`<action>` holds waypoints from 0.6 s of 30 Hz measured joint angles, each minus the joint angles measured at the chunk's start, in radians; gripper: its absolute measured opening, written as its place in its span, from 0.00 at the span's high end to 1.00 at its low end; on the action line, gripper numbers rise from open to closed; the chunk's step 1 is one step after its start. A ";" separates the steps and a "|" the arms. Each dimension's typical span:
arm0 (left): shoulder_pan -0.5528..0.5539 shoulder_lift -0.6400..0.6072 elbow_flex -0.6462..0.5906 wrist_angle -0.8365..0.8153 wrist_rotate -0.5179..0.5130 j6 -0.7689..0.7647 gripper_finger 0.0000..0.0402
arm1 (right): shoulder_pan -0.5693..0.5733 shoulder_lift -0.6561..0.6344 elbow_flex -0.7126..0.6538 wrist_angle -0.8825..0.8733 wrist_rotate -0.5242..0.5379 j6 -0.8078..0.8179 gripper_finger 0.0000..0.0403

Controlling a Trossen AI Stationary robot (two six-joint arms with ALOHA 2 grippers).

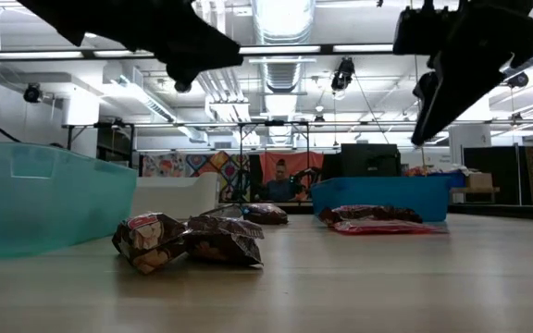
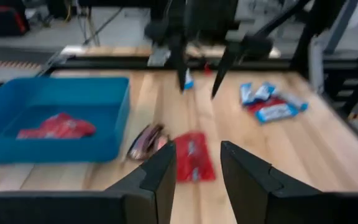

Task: Sort candy
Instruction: Put the brown chocolate bar into the green bin

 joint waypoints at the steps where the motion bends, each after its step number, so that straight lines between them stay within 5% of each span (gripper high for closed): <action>1: -0.009 0.004 0.000 0.018 0.000 -0.003 0.73 | 0.000 0.008 0.000 0.000 -0.011 0.001 0.43; 11: -0.042 0.036 -0.009 0.042 -0.001 -0.037 0.73 | 0.000 0.080 0.000 -0.036 -0.021 0.032 0.43; 18: -0.042 0.177 0.015 0.203 -0.003 -0.043 0.73 | 0.002 0.084 -0.001 -0.057 -0.025 0.034 0.43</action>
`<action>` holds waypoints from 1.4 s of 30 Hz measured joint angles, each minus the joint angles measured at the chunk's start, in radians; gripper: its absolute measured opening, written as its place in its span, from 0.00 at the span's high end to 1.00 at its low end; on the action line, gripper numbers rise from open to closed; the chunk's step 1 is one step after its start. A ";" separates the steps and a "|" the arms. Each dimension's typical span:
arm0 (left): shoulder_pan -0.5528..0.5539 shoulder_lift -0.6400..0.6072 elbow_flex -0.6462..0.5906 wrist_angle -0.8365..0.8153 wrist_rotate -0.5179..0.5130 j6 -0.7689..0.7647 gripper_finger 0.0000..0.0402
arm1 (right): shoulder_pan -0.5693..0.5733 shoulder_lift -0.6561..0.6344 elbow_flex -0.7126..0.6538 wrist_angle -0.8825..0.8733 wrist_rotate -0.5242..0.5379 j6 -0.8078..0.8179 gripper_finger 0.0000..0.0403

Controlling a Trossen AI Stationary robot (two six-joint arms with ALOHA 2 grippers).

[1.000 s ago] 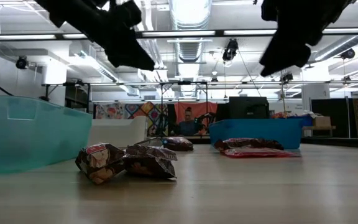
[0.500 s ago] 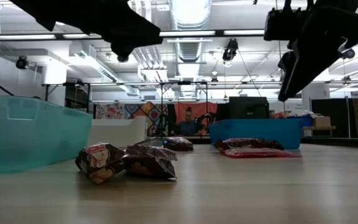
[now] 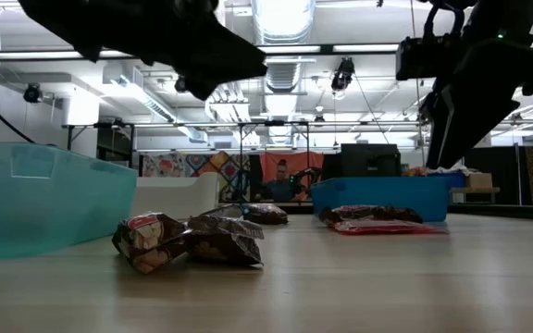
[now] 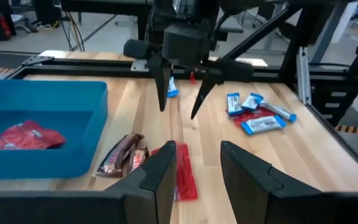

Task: Sort candy
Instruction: Put the brown chocolate bar into the green bin

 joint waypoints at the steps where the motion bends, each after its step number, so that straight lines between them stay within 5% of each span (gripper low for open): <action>1: 0.001 0.025 0.010 0.012 -0.001 0.004 0.73 | 0.002 -0.003 0.000 -0.001 -0.001 0.002 0.43; 27: 0.095 0.639 0.281 0.201 -0.001 -0.007 0.73 | 0.067 -0.034 0.000 0.018 0.064 0.068 0.43; 42: 0.138 0.721 0.334 0.208 0.030 0.007 0.53 | 0.071 -0.034 -0.009 0.045 0.077 0.091 0.43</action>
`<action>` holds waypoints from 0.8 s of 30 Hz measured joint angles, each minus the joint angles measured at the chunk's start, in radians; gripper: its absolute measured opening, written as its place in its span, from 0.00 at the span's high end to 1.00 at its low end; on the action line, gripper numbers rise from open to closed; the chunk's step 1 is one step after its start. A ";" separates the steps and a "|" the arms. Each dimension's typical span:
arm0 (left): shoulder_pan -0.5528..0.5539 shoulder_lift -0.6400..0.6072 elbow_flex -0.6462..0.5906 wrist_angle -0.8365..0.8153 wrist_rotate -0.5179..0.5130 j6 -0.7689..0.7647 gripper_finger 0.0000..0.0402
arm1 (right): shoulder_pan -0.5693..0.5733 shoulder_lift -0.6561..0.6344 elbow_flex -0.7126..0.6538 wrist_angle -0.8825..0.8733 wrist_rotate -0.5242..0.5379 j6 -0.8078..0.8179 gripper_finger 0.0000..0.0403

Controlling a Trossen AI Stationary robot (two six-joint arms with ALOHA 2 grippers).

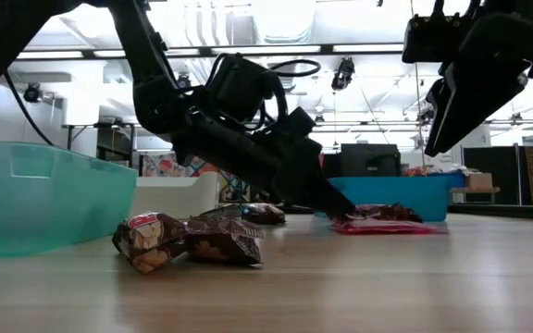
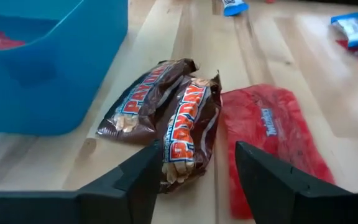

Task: Sort candy
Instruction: Put the brown chocolate bar into the green bin

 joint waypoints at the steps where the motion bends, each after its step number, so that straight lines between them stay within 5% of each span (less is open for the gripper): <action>1: 0.000 0.000 0.000 0.000 0.000 0.013 0.52 | 0.000 0.000 0.000 -0.001 0.007 0.000 0.43; 24: 0.010 0.000 0.011 0.018 -0.003 0.236 0.52 | 0.000 0.000 -0.002 0.025 0.067 -0.001 0.43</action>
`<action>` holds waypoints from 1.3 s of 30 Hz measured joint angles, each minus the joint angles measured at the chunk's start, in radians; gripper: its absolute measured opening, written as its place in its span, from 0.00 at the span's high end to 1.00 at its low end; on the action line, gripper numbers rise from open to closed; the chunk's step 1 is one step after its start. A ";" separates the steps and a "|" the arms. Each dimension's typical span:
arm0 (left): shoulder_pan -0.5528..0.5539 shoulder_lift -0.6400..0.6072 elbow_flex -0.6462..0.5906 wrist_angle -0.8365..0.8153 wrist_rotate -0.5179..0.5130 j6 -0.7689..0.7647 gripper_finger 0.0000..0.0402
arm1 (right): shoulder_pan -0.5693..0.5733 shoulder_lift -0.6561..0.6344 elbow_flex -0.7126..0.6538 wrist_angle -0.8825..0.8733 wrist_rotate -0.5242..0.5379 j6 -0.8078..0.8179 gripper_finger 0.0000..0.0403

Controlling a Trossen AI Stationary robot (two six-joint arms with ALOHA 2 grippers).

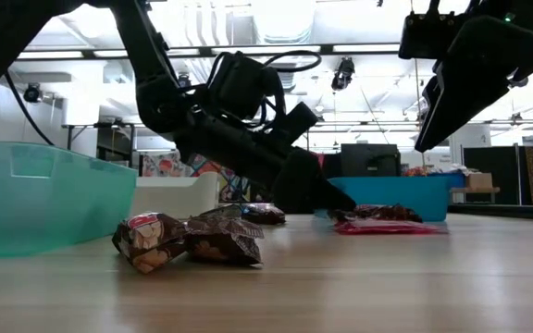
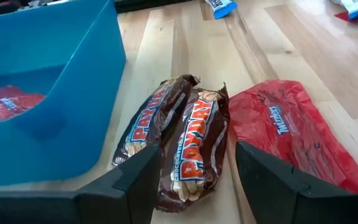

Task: Sort candy
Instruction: Put the brown chocolate bar into the green bin

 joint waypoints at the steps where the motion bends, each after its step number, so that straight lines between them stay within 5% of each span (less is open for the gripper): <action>1: 0.002 0.010 0.000 0.021 0.000 -0.001 0.52 | 0.000 0.000 0.000 0.000 0.000 0.000 0.43; 11: 0.008 0.094 0.022 0.094 -0.002 -0.069 0.55 | 0.002 0.000 -0.002 0.000 0.001 0.005 0.43; 21: 0.008 0.092 0.022 0.095 0.018 -0.085 0.90 | 0.002 0.000 -0.003 0.001 0.011 0.004 0.43; 25: 0.008 0.076 0.021 0.078 0.110 -0.124 0.93 | 0.002 0.000 -0.003 0.001 0.011 0.004 0.43; 32: 0.005 -0.069 0.020 -0.033 0.186 -0.140 0.89 | 0.002 0.000 -0.007 0.000 0.011 0.004 0.43; 39: -0.005 -0.304 0.020 -0.357 0.182 -0.105 0.89 | 0.002 0.000 -0.009 0.001 0.011 0.004 0.43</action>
